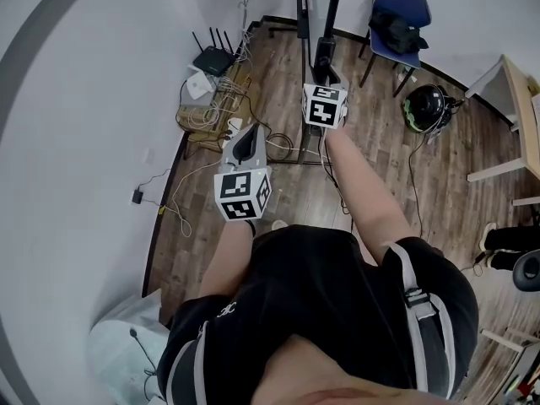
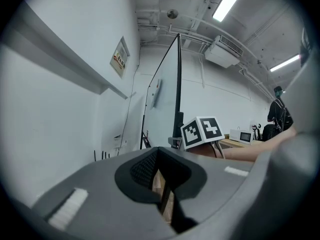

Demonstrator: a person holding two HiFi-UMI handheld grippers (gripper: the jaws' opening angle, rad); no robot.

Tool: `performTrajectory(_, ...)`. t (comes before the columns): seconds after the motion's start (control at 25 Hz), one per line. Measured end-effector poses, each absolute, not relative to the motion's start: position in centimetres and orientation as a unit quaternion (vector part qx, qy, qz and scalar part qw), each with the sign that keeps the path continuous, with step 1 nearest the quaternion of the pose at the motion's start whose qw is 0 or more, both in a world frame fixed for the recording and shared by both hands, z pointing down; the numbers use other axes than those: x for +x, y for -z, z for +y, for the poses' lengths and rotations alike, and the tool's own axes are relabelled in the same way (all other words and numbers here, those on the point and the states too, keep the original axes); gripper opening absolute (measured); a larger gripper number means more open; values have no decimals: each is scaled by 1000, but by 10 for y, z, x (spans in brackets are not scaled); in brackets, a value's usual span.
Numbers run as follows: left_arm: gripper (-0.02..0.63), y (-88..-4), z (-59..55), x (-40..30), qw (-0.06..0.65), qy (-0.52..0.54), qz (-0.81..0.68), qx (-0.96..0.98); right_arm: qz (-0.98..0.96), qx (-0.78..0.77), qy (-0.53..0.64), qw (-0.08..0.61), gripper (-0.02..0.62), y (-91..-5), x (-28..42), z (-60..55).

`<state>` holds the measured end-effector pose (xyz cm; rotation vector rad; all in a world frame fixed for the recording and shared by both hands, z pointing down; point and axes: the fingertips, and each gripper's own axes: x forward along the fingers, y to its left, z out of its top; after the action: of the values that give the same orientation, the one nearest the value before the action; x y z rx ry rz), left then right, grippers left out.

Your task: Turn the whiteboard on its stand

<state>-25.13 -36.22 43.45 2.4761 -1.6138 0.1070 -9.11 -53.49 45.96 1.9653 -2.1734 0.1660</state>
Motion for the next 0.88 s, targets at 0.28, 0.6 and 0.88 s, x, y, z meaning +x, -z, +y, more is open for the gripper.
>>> performTrajectory(0.28,9,-433,-345,-228,100,-43,-545,831,-750,650,-56,109,195,-456,-91,-518)
performTrajectory(0.6,9,-428,-321,-210,93,-46,-553,827,-768,628,-31,123,193,-458,-96,-482)
performTrajectory(0.88,9,-432,-305,-211,107,-23,-574,811,-782,609,-24,130,190,-459,-102,-451)
